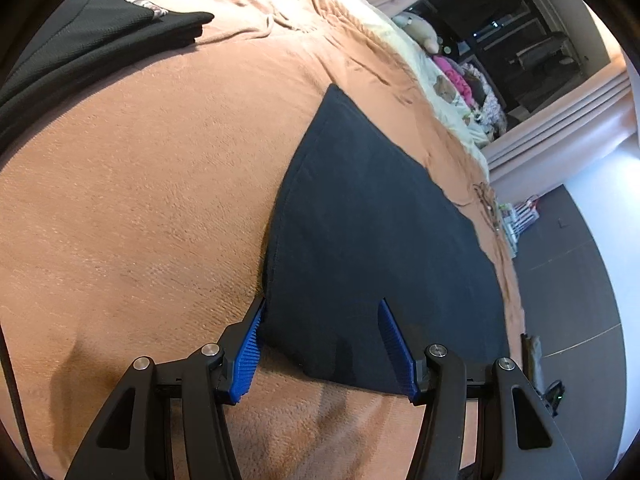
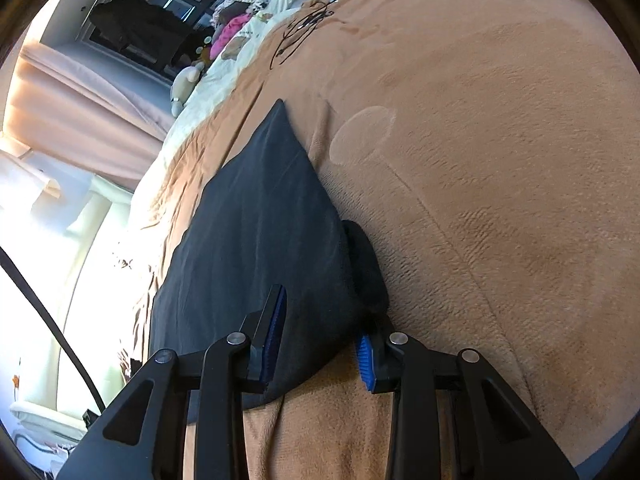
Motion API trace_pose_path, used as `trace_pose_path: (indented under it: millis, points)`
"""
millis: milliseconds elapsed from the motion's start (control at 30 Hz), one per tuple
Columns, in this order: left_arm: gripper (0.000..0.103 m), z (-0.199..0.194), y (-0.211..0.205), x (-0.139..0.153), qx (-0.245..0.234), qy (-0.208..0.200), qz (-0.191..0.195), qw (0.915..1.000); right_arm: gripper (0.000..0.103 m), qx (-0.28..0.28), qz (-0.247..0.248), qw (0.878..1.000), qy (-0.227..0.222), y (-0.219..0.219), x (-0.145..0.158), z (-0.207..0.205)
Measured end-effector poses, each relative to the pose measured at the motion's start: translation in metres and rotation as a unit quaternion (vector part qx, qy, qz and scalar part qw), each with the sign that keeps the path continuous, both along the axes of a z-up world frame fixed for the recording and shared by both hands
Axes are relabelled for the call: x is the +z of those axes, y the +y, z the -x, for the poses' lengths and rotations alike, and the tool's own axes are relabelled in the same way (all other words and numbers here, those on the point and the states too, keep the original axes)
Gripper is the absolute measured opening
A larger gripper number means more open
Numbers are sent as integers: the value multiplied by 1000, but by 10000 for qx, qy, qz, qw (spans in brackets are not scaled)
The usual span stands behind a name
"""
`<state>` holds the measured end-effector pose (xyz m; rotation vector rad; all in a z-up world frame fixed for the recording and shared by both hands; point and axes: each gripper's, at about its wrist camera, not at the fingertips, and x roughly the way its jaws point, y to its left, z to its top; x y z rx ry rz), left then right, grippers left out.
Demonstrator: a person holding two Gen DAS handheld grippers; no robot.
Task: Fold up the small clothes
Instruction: 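Close both grippers on the long edge of the folded black shirt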
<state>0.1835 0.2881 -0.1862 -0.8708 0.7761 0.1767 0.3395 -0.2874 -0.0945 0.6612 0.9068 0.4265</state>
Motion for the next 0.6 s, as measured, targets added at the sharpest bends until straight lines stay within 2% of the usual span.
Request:
trace_pose_path:
  millis: [67,133,167,233,433,600]
  points:
    - [55,-5,0,-2,47,66,-66,9999,29,61,125,9999,1,5,0,-4]
    - [45,-10,1,-4,140,192,-222,9995,27,92,296,9995,-5,8,4,-9]
    - [40,-11,3,-5,187,255,-249,9992,21,75,368,9993,25,8,5,-11]
    - [36,-8,7,-8,301,318,-97,9990,15,9,336,9993,148,7,9,-15]
    - [36,9,7,-10,216,172,572,9980,14,38,259,9995,203,7,13,-17]
    - [37,10,0,-10,133,172,524,9984,14,31,183,9996,201,6,11,-14]
